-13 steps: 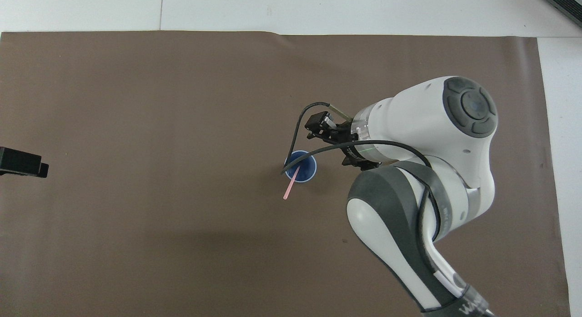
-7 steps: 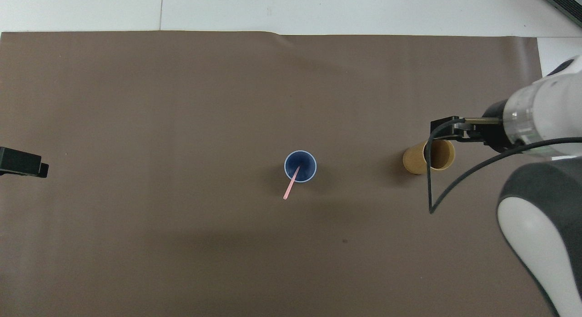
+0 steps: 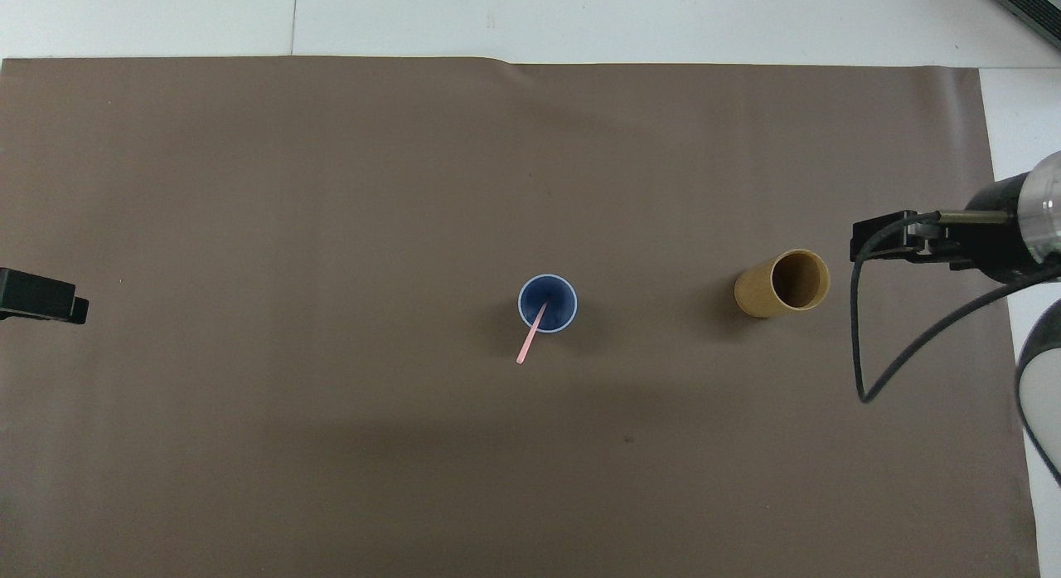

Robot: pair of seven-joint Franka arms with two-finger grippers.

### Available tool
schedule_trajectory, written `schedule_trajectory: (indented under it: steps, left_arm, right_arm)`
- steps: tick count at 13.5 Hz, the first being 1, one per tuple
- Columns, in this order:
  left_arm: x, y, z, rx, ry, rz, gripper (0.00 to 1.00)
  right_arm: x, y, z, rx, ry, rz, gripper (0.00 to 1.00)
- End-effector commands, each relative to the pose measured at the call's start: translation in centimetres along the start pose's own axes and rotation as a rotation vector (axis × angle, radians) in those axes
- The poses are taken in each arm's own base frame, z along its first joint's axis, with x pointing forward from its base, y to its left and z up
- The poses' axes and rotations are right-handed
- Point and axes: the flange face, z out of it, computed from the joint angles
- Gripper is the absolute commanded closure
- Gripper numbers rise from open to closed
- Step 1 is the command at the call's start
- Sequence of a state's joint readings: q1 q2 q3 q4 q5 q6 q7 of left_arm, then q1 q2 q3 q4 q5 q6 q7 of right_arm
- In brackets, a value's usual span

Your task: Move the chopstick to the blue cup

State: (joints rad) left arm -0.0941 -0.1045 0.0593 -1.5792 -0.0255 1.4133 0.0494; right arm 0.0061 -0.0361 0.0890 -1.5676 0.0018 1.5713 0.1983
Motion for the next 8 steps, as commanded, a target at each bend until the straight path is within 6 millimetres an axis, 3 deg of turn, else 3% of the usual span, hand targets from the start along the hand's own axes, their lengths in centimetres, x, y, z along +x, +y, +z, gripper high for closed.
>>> schedule_trajectory:
  steps: [1,8]
  left_arm:
    - [-0.82,-0.26,-0.25,0.014,-0.007,-0.013,0.0]
    - [-0.82,-0.26,-0.18,0.014,-0.008,-0.013,0.0]
  right_arm:
    - [0.46,0.15,-0.24,-0.017,0.003,-0.023,0.0]
    - [0.1,0.06,-0.15,-0.008,-0.009,-0.025,0.0]
